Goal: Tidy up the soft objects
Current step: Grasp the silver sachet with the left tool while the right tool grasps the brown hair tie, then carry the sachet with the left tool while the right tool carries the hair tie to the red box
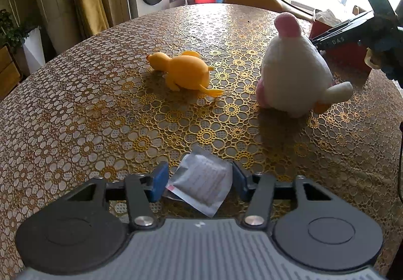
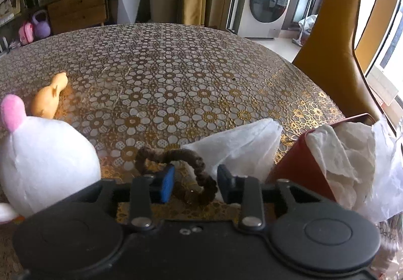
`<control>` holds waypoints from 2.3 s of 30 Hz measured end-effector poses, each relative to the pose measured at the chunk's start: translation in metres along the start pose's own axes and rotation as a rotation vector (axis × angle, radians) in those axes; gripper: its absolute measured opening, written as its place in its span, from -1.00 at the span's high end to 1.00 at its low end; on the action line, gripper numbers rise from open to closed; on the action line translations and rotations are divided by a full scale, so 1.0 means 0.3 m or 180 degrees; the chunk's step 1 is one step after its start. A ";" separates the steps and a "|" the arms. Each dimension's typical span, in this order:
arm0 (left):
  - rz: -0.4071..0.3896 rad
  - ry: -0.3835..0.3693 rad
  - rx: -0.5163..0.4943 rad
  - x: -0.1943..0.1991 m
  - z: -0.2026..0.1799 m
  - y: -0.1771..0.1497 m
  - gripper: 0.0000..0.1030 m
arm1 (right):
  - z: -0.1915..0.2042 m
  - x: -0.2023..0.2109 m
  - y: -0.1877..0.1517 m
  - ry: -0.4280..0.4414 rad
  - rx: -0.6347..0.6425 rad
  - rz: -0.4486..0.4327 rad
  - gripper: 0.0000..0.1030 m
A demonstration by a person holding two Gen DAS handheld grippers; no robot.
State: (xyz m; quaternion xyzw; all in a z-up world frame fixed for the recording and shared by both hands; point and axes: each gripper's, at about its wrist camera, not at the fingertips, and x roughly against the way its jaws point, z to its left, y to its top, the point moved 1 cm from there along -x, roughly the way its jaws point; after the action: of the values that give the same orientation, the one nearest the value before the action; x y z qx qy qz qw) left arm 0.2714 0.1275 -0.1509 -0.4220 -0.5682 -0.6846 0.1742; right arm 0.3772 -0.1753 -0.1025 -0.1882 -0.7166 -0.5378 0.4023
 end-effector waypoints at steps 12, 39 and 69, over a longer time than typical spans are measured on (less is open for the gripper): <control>-0.0072 0.0059 0.0177 0.033 -0.015 -0.007 0.30 | -0.007 0.106 -0.024 0.0077 -0.0145 -0.0228 0.83; -0.0420 -0.0034 0.0747 0.295 -0.143 0.121 0.30 | -0.081 0.635 -0.121 0.0340 -0.0304 -0.0879 0.84; -0.0683 -0.0589 0.0026 0.194 -0.856 0.591 0.30 | -0.483 0.782 -0.232 -0.0169 -0.0611 -0.1019 0.84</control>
State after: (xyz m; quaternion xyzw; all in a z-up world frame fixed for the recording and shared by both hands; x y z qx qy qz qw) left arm 0.2672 -0.1483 0.0066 -0.4195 -0.6265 -0.6552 0.0485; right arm 0.2406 -0.3717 0.0511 -0.1234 -0.6932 -0.6556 0.2728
